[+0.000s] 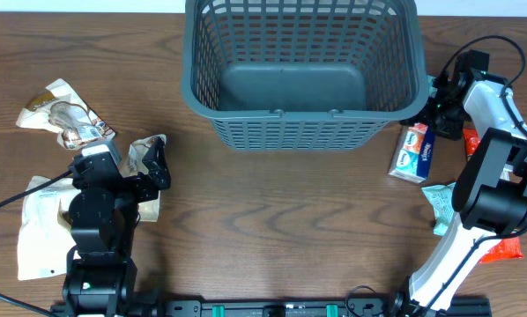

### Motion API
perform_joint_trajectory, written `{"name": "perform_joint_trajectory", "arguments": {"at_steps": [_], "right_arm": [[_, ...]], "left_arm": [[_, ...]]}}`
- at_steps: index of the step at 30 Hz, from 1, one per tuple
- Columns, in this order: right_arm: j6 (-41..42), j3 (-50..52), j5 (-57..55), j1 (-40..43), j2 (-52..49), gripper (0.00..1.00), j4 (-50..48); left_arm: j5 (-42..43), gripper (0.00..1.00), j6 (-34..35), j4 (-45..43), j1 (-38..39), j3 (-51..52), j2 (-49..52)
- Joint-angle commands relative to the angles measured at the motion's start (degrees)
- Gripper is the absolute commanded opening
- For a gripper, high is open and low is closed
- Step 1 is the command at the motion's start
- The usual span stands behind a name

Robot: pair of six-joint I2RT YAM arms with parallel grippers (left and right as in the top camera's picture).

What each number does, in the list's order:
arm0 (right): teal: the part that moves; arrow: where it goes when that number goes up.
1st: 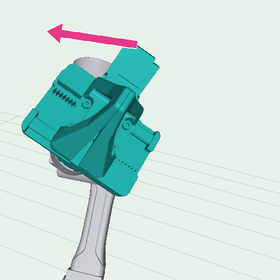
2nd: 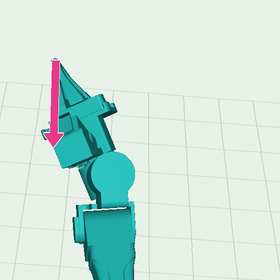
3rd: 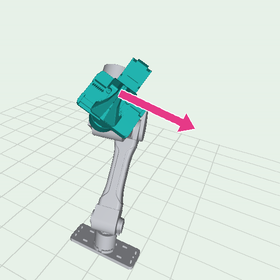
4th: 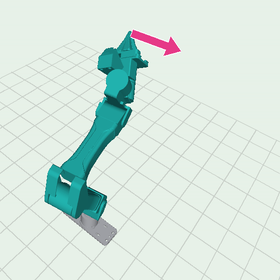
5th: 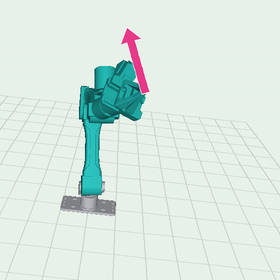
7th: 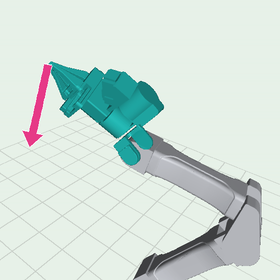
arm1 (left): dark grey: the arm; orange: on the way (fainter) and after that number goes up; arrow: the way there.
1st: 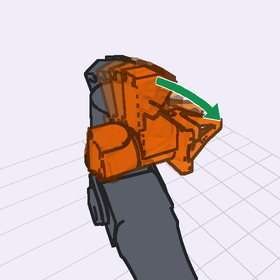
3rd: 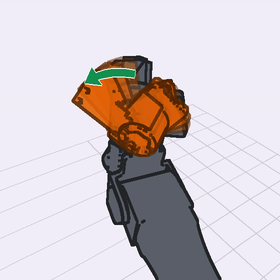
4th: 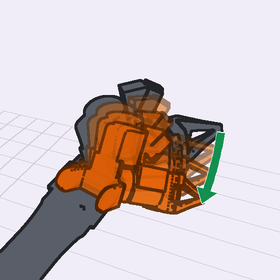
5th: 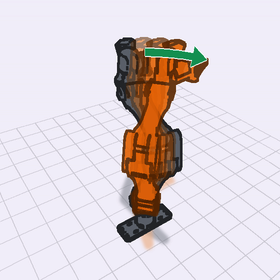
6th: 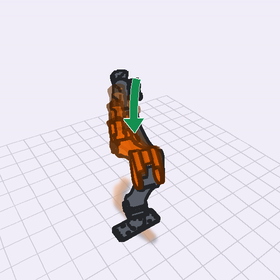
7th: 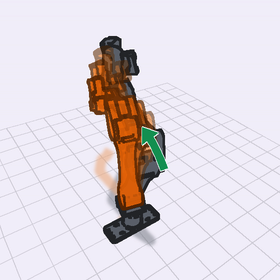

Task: Pack container
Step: 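Lift the tissue stack with the right gripper and lower into basket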

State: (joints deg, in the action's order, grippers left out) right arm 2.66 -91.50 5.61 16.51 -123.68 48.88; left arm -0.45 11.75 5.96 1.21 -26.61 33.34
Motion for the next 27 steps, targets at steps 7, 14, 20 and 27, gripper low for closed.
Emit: {"name": "perform_joint_trajectory", "arguments": {"at_steps": [7, 14, 20, 27], "right_arm": [[0.33, -0.57, -0.24, -0.48, -0.22, 0.41, -0.04], [0.33, -1.18, 1.51, -0.42, -0.04, 0.01, -0.13], [0.33, -8.85, 2.16, 0.22, 1.9, 0.01, 3.72], [0.31, -25.24, 1.29, 1.6, 5.68, 0.01, 10.1]], "left_arm": [[-0.63, 0.99, -0.92, 0.0, -0.28, -1.49, -0.13], [-0.17, 0.98, -0.92, -0.09, -0.28, -1.49, -0.13], [-0.2, 0.99, -0.92, -0.26, -0.28, -1.49, -0.13], [-0.2, 0.99, -0.94, -0.22, -0.28, -1.49, -0.13]]}}
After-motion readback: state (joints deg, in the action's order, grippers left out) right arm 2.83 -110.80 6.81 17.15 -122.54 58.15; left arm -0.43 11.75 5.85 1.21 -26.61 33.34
